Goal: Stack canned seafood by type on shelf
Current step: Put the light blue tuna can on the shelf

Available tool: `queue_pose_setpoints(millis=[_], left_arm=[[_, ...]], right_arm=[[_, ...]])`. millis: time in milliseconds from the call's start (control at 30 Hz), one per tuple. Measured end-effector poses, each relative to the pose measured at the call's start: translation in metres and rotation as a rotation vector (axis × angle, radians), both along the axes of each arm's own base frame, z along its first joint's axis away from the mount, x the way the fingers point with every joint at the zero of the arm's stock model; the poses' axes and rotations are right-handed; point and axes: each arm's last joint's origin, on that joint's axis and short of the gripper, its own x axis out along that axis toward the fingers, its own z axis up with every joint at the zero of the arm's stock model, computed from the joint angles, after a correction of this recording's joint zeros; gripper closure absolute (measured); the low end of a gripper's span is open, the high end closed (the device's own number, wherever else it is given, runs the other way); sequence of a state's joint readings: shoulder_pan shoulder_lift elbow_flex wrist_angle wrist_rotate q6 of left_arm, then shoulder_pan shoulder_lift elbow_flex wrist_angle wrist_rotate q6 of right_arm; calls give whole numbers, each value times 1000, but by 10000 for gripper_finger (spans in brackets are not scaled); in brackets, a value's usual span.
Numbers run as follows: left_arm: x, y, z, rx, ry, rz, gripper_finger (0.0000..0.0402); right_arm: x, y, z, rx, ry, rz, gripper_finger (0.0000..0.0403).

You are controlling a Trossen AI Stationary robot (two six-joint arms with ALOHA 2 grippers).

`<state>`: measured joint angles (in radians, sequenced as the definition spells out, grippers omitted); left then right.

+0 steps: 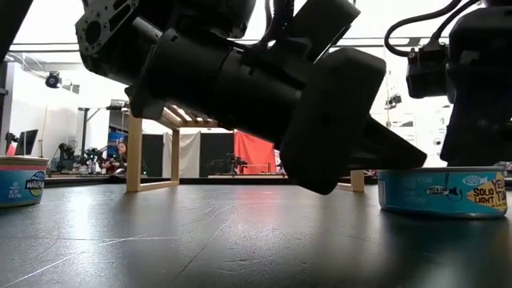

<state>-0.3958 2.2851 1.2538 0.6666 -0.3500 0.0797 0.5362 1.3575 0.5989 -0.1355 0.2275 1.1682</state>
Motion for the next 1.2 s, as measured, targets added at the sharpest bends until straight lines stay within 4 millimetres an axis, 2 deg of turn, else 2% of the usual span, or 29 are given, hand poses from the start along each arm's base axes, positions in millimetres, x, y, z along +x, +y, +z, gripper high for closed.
queue_pose_setpoints(millis=[400, 833, 1200], left_arm=[[-5, 0, -4, -35, 9, 10, 401], [-7, -2, -7, -54, 25, 13, 401], [-9, -1, -12, -44, 51, 17, 402]], right_arm=[[-1, 0, -1, 25, -26, -9, 101], [-7, -2, 11, 86, -33, -16, 63], [5, 6, 5, 134, -92, -7, 51]])
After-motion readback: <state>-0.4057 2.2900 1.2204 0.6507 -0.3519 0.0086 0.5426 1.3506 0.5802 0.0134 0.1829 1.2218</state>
